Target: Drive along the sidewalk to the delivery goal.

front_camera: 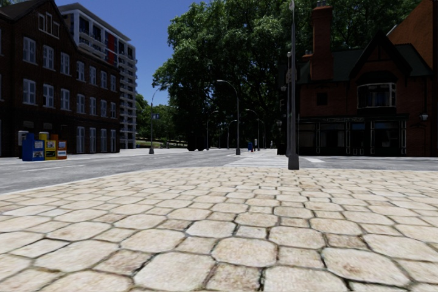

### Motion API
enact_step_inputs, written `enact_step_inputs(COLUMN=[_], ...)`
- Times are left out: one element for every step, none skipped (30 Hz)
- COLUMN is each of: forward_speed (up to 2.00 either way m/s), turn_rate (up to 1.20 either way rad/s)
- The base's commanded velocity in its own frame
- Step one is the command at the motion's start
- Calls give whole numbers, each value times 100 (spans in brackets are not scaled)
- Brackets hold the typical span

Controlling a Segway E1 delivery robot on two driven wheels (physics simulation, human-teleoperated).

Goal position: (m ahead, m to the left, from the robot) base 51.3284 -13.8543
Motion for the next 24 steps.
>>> enact_step_inputs(forward_speed=[200, 200, 200, 200, 200, 200, 200, 200, 200, 200, 200, 200, 200, 200, 200, 200, 200, 200, 200, 200, 200, 200, 200, 200], turn_rate=[0, 0, 0, 0, 0, 0, 0, 0, 0, 0, 0, 0, 0, 0, 0, 0, 0, 0, 0, 0, 0, 0, 0, 0])
